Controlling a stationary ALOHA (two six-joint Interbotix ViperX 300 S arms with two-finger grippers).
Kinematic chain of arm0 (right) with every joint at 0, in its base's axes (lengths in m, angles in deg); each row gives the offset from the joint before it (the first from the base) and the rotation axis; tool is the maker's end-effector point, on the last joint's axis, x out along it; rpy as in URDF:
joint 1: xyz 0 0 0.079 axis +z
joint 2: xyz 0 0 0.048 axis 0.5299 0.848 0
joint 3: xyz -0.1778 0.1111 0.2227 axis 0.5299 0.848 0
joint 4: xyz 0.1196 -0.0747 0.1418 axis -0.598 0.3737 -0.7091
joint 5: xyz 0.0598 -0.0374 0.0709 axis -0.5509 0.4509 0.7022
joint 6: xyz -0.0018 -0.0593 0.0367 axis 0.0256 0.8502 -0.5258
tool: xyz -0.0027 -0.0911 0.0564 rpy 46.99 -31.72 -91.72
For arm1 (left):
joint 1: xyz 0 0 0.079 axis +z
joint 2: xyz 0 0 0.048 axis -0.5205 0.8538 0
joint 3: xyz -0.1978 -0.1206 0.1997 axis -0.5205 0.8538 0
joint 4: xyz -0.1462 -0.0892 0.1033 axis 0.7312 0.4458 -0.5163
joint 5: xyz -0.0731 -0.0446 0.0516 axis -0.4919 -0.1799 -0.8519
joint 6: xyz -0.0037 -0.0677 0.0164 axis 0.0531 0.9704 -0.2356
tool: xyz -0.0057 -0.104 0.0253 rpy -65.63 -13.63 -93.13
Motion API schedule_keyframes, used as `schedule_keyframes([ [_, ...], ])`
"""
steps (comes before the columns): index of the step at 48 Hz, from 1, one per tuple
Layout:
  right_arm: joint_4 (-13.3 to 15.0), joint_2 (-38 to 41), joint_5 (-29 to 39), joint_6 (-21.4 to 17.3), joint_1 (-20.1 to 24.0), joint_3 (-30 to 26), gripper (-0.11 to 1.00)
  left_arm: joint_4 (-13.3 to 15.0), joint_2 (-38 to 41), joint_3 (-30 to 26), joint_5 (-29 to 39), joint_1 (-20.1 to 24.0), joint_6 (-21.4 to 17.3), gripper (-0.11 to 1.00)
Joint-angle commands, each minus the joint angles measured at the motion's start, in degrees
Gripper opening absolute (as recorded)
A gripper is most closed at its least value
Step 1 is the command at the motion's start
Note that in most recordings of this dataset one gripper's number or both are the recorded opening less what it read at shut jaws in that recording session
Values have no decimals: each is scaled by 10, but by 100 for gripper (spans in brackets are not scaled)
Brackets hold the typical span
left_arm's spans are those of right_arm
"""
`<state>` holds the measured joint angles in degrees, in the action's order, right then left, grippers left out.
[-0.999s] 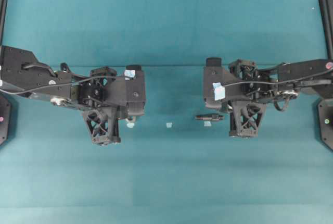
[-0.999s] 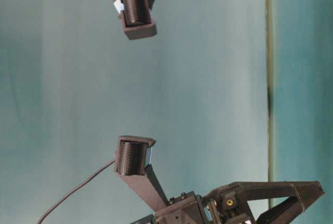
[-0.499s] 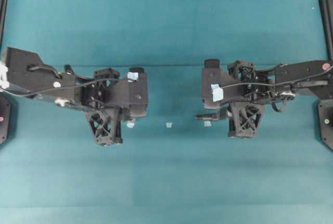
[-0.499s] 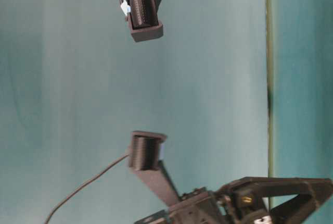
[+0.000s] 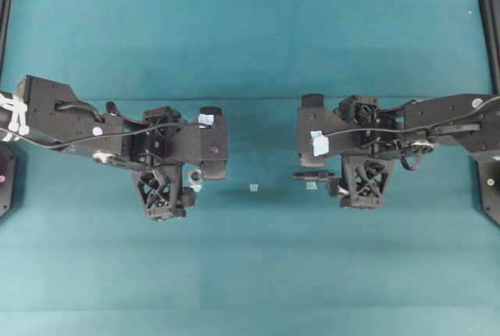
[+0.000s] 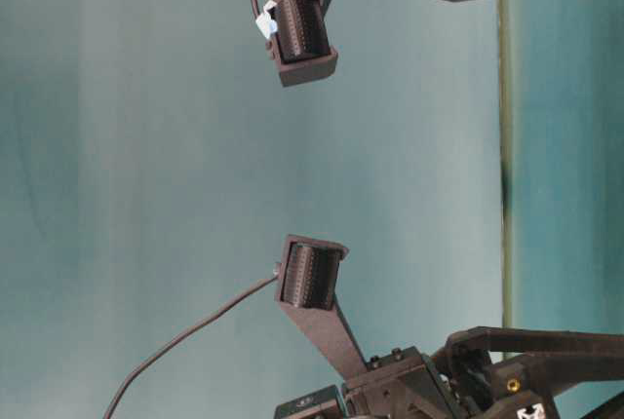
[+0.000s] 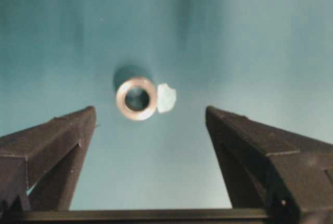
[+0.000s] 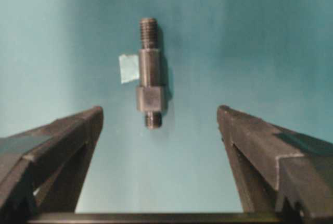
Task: Insert the washer onto the shaft with both hands.
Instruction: 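Lower left gripper around washer and right gripper around shaft, open, then close left gripper on washer and right gripper on shaft hex collar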
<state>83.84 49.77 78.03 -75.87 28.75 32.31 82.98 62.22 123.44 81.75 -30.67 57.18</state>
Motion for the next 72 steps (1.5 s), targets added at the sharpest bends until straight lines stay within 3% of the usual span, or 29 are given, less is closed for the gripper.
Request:
schedule_keyframes([
  [1, 1, -1, -11, -2, 2, -5, 95, -1, 0, -6, -5, 0, -1, 94],
  [13, 2, 11, -54, -2, 2, 8, 95, -2, 24, -4, -38, 1, -1, 94],
  [62, 1, 70, -82, 4, 3, 15, 95, -2, 62, -2, -54, 8, -4, 94],
  [72, 1, 74, -91, 4, 2, 20, 95, -2, 66, 0, -54, 11, -22, 94],
])
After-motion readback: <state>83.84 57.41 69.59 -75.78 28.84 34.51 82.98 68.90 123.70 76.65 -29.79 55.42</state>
